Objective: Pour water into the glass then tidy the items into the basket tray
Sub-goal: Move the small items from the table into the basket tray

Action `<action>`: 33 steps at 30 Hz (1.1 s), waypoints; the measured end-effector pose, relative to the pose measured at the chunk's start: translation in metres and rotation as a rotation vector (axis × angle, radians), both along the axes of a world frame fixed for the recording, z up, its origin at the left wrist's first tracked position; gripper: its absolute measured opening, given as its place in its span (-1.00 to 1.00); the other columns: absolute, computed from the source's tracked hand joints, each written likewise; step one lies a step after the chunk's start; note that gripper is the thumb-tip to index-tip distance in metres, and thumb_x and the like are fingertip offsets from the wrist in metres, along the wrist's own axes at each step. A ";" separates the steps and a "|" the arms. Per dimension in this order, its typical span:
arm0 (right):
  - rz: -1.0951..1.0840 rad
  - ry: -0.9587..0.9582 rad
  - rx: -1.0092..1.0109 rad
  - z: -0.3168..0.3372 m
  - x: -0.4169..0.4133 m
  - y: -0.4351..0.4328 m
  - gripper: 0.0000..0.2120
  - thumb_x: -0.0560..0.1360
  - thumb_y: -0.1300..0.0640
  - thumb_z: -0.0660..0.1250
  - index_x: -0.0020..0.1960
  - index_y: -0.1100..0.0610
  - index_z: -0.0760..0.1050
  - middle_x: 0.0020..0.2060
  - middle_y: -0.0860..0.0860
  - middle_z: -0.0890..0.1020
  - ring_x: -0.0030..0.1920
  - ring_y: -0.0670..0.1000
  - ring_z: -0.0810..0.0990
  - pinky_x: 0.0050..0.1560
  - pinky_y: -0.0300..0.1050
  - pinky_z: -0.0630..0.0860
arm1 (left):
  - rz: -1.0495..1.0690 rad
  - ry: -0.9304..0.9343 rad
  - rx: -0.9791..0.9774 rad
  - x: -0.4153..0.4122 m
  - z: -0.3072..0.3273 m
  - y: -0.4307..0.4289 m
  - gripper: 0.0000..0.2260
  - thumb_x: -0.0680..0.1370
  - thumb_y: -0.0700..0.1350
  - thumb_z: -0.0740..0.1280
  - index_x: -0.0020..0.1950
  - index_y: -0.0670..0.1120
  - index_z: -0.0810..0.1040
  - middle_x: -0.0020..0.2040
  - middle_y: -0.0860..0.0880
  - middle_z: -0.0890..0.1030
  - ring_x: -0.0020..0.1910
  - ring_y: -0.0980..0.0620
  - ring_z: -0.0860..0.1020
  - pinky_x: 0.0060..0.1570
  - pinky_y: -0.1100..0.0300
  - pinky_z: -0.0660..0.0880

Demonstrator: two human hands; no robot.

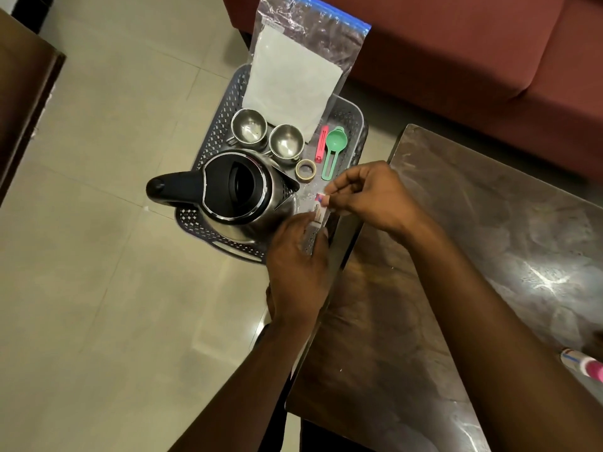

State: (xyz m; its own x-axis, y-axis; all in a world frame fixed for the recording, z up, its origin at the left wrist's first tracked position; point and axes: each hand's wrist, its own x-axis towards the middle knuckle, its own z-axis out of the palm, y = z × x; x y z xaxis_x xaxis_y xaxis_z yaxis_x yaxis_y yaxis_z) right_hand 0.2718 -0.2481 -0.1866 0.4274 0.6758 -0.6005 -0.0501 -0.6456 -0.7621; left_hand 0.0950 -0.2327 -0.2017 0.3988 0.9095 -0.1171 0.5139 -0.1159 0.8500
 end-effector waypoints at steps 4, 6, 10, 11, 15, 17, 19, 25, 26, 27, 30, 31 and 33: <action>0.006 -0.093 -0.059 -0.017 0.006 0.018 -0.88 0.47 0.19 0.63 -0.12 0.15 0.70 -0.25 0.06 0.78 -0.19 0.02 0.79 0.01 0.03 0.76 | 0.073 -0.053 -0.218 -0.003 0.002 -0.008 -0.69 0.61 -0.17 0.44 0.31 0.11 0.60 0.15 0.12 0.68 0.17 0.10 0.67 0.21 -0.08 0.63; 0.014 -0.136 -0.083 -0.026 0.009 0.024 -0.89 0.47 0.19 0.63 -0.14 0.13 0.70 -0.26 0.05 0.77 -0.19 0.05 0.79 0.00 0.07 0.76 | 0.095 -0.014 -0.397 0.002 0.002 -0.008 -0.69 0.64 -0.13 0.41 0.36 0.09 0.58 0.24 0.05 0.68 0.23 0.10 0.64 0.28 -0.05 0.60; 0.021 -0.191 -0.124 -0.035 0.009 0.033 -0.87 0.48 0.18 0.63 -0.19 0.06 0.70 -0.25 0.01 0.77 -0.20 0.02 0.78 -0.07 0.00 0.75 | -0.055 0.125 -0.533 0.015 0.000 0.001 -0.52 0.69 0.05 0.30 0.61 0.04 0.34 0.54 0.02 0.46 0.52 0.05 0.41 0.45 0.18 0.35; 0.031 -0.208 -0.131 -0.036 0.009 0.035 -0.85 0.49 0.16 0.62 -0.20 0.03 0.69 -0.25 -0.01 0.76 -0.22 -0.01 0.78 -0.12 -0.05 0.73 | -0.077 0.130 -0.572 0.018 -0.001 0.003 -0.48 0.69 0.07 0.28 0.64 0.05 0.28 0.58 0.03 0.40 0.55 0.07 0.36 0.46 0.21 0.29; 0.039 -0.233 -0.183 -0.042 0.007 0.042 -0.86 0.52 0.19 0.60 -0.18 0.07 0.68 -0.26 0.00 0.76 -0.33 -0.07 0.76 -0.35 -0.25 0.58 | -0.122 0.142 -0.680 0.028 0.000 0.009 -0.41 0.70 0.10 0.25 0.69 0.06 0.13 0.68 0.04 0.21 0.63 0.05 0.20 0.46 0.18 0.17; 0.041 -0.245 -0.209 -0.045 0.007 0.045 -0.89 0.53 0.22 0.58 -0.15 0.10 0.70 -0.24 0.00 0.76 -0.35 -0.09 0.76 -0.39 -0.29 0.57 | -0.125 0.156 -0.718 0.033 -0.002 0.013 -0.39 0.70 0.11 0.24 0.70 0.06 0.09 0.69 0.02 0.17 0.64 0.01 0.18 0.52 0.10 0.17; 0.060 -0.271 -0.226 -0.048 0.008 0.049 -0.87 0.53 0.21 0.58 -0.17 0.07 0.71 -0.26 -0.01 0.76 -0.35 -0.08 0.76 -0.36 -0.24 0.61 | -0.134 0.166 -0.746 0.037 -0.004 0.015 -0.36 0.70 0.12 0.23 0.71 0.06 0.04 0.70 0.01 0.13 0.65 -0.03 0.16 0.56 0.01 0.17; 0.167 -0.463 -0.289 -0.064 0.009 0.057 -0.89 0.46 0.17 0.59 -0.20 0.04 0.70 -0.23 0.00 0.76 -0.20 0.03 0.76 -0.01 0.11 0.73 | -0.119 0.153 -0.794 0.044 -0.014 0.023 -0.35 0.68 0.11 0.26 0.71 0.07 0.05 0.69 -0.02 0.18 0.65 -0.07 0.18 0.58 -0.17 0.22; 0.202 -0.509 -0.303 -0.067 0.009 0.058 -0.93 0.46 0.15 0.59 -0.16 0.05 0.71 -0.20 0.01 0.75 -0.16 0.06 0.75 0.00 0.11 0.72 | -0.118 0.162 -0.799 0.044 -0.016 0.023 -0.35 0.68 0.10 0.26 0.71 0.07 0.05 0.69 -0.02 0.19 0.65 -0.07 0.19 0.58 -0.17 0.22; 0.244 -0.548 -0.319 -0.068 0.009 0.059 -0.95 0.46 0.14 0.58 -0.12 0.06 0.72 -0.17 0.02 0.75 -0.14 0.08 0.74 0.01 0.11 0.72 | -0.115 0.167 -0.808 0.044 -0.016 0.023 -0.35 0.69 0.09 0.26 0.71 0.06 0.05 0.69 -0.03 0.19 0.64 -0.06 0.20 0.58 -0.16 0.22; 0.379 -0.689 -0.375 -0.072 0.008 0.061 -0.83 0.47 0.11 0.57 0.05 0.08 0.72 -0.06 0.06 0.75 -0.07 0.13 0.72 0.01 0.12 0.71 | -0.112 0.176 -0.818 0.043 -0.020 0.023 -0.36 0.70 0.09 0.24 0.71 0.01 0.05 0.69 -0.04 0.18 0.65 -0.06 0.19 0.60 -0.11 0.19; 0.413 -0.740 -0.384 -0.073 0.008 0.061 -0.81 0.48 0.10 0.55 0.09 0.07 0.72 -0.02 0.06 0.74 -0.05 0.14 0.71 0.01 0.12 0.70 | -0.123 0.191 -0.813 0.044 -0.022 0.023 -0.36 0.70 0.10 0.22 0.71 0.00 0.04 0.69 -0.05 0.16 0.66 -0.06 0.17 0.61 -0.11 0.16; 0.440 -0.799 -0.392 -0.076 0.007 0.060 -0.78 0.50 0.10 0.54 0.14 0.06 0.71 0.01 0.06 0.74 -0.03 0.14 0.71 0.01 0.08 0.69 | -0.167 0.242 -0.788 0.045 -0.022 0.025 -0.38 0.72 0.10 0.18 0.71 -0.04 0.03 0.71 -0.06 0.11 0.68 -0.06 0.10 0.63 -0.08 0.09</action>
State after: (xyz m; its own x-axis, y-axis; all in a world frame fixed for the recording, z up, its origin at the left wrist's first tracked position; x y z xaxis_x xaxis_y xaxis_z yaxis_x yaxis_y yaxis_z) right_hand 0.2789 -0.1877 -0.2630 0.5625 0.6871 -0.4599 0.6903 -0.6964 -0.1961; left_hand 0.1398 -0.2082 -0.2237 0.4031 0.4568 -0.7930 0.7214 0.3745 0.5825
